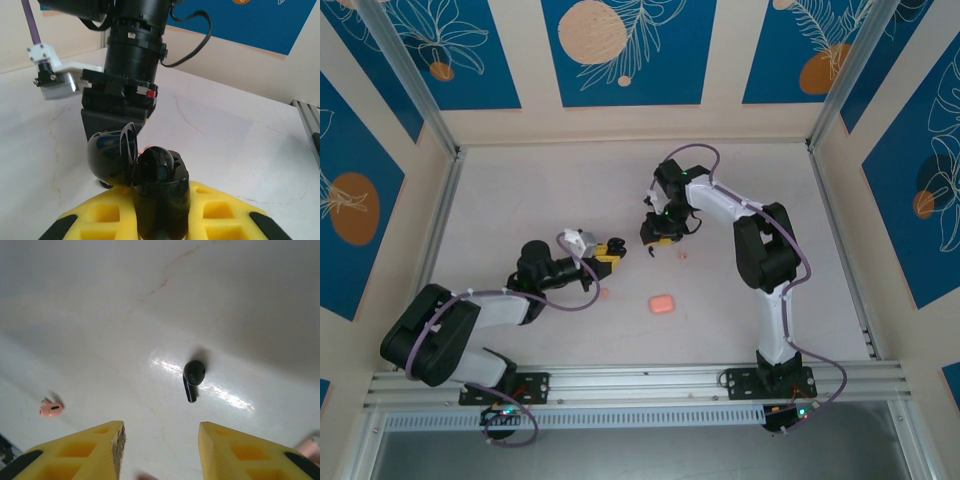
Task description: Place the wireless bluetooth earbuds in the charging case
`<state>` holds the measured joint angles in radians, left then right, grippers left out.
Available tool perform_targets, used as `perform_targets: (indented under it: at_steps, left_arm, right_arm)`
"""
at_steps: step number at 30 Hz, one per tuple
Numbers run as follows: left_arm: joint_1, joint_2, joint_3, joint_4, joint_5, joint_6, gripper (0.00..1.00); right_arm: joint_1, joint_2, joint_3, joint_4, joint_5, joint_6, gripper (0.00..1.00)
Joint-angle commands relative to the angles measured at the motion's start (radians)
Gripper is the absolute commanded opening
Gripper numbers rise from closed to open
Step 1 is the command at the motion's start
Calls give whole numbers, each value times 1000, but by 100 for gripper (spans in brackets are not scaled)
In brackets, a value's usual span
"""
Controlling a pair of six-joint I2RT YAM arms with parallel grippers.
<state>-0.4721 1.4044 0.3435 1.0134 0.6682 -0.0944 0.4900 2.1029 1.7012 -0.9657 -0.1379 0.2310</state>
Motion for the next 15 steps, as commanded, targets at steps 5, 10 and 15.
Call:
perform_targets:
  at_steps: [5, 10, 15]
  left_arm:
    - [-7, -2, 23, 30, 7, 19, 1]
    - [-7, -16, 25, 6, 3, 32, 1]
    - [-7, -25, 26, -7, 1, 39, 1]
  right_arm:
    - [28, 72, 113, -109, 94, 71, 42]
    - [41, 135, 177, -133, 105, 58, 41]
    - [47, 186, 221, -154, 125, 54, 40]
